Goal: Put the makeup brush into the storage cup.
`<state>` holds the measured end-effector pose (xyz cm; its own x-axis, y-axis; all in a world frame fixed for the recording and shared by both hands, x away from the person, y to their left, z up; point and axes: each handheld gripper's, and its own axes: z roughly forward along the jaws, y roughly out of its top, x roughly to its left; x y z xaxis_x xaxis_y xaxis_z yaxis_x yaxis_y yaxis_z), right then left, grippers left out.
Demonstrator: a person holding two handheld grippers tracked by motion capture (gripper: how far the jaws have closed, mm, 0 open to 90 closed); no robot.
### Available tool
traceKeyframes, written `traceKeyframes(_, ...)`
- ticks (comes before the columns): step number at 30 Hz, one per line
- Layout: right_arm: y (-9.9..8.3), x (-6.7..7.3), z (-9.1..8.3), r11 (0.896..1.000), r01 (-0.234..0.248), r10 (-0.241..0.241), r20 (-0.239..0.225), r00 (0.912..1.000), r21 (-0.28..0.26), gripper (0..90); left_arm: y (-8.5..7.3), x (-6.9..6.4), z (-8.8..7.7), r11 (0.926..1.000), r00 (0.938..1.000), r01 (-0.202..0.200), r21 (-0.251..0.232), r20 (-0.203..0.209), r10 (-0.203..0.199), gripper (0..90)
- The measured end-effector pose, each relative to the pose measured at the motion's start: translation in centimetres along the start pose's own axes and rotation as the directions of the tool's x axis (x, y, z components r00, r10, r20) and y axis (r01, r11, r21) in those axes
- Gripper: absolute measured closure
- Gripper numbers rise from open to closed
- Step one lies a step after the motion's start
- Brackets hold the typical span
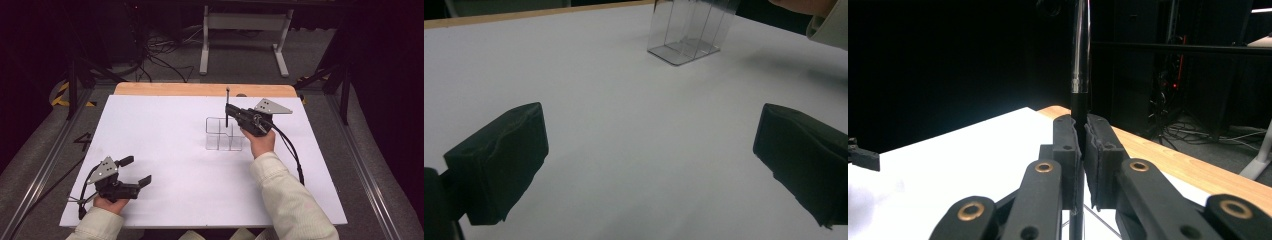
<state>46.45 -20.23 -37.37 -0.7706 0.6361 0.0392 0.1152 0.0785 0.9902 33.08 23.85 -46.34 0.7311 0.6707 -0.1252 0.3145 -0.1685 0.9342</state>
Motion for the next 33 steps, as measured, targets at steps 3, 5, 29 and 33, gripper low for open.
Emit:
traceKeyframes(3, -0.2, 0.1, 0.1, 1.000, 0.003, -0.003, 0.002, 1.0000, 0.014, 84.1, 0.0, 0.0, 0.0, 1.0000, 1.0000, 0.001, 0.000, 0.000, -0.001, 1.7)
traceKeyframes(5, -0.3, 0.1, 0.2, 1.000, 0.002, -0.002, 0.005, 1.0000, 0.020, 84.1, 0.0, 0.0, 0.0, 1.0000, 1.0000, 0.004, 0.000, 0.000, -0.004, 1.7)
traceKeyframes(29, -1.7, 0.2, 0.8, 0.997, -0.011, 0.011, 0.000, 0.9999, 0.081, 83.7, 0.0, 0.0, 0.0, 1.0000, 1.0000, 0.005, 0.000, 0.000, -0.005, 1.8)
traceKeyframes(33, -1.8, 0.2, 0.9, 0.996, -0.012, 0.013, -0.001, 0.9999, 0.091, 83.7, 0.0, 0.0, 0.0, 1.0000, 1.0000, 0.004, 0.000, 0.000, -0.004, 1.8)
